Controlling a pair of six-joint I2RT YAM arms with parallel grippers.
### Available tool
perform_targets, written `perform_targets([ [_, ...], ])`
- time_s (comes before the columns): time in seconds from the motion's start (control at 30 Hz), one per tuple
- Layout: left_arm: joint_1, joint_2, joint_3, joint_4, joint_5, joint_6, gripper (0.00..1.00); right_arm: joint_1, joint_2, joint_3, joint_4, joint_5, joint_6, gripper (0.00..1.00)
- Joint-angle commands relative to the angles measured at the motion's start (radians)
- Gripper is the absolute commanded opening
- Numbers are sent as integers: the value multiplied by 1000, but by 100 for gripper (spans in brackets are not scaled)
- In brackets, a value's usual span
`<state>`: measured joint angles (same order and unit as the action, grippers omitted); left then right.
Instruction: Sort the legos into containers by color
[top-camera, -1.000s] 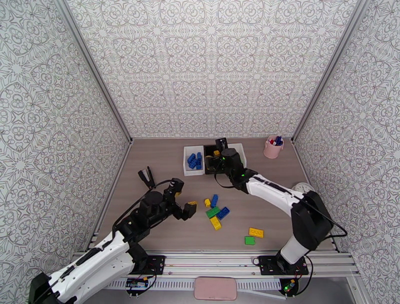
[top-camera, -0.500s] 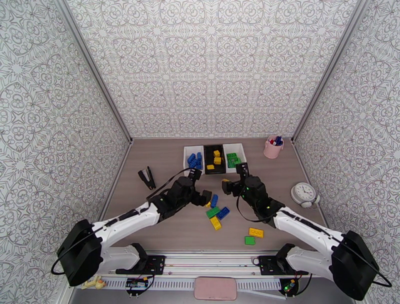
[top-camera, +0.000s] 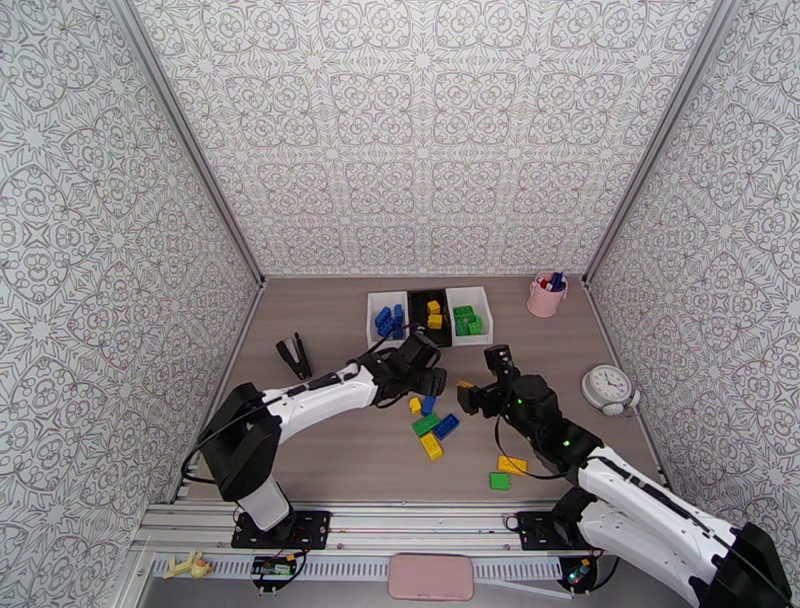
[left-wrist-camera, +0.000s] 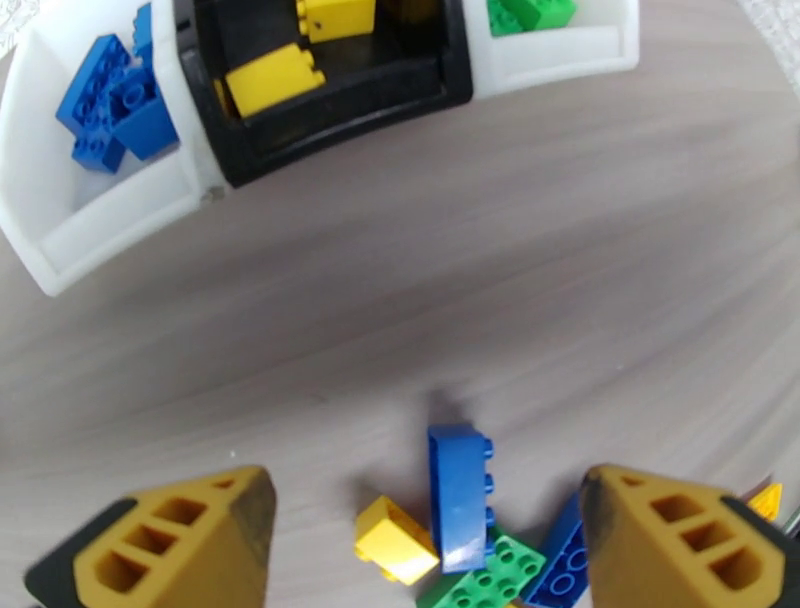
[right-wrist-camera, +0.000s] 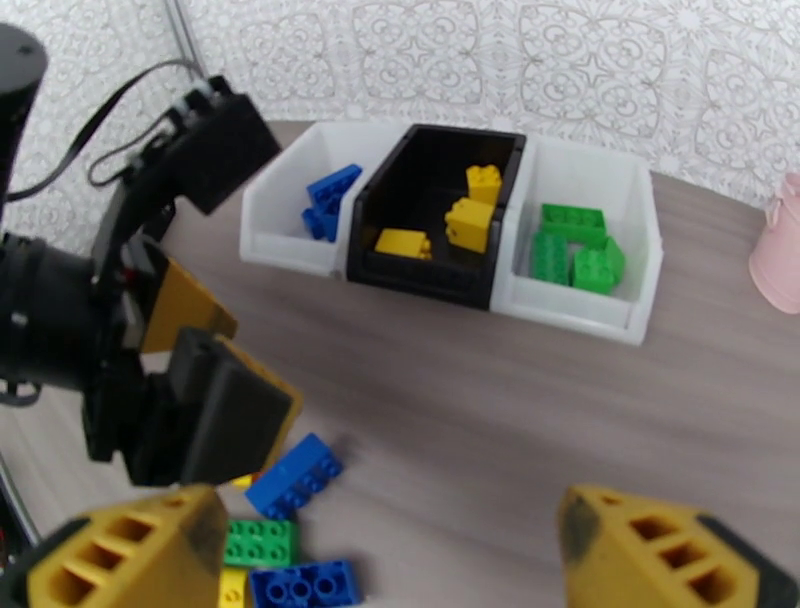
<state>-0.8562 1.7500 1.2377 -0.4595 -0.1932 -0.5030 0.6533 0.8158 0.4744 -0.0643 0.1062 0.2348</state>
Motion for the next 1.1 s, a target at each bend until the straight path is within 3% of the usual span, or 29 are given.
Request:
perform_targets([
  [0.0, -17, 52, 61, -79, -38, -34, 76, 3, -48, -20, -115, -11, -17, 90],
  [0.4, -23, 216, 161, -73, -20, -52, 54, 3, -35, -28, -101, -7, -14, 89],
  [1.07, -40, 283, 172, -150, 26, -71, 46, 3, -3, -41, -56, -8, -2, 86],
])
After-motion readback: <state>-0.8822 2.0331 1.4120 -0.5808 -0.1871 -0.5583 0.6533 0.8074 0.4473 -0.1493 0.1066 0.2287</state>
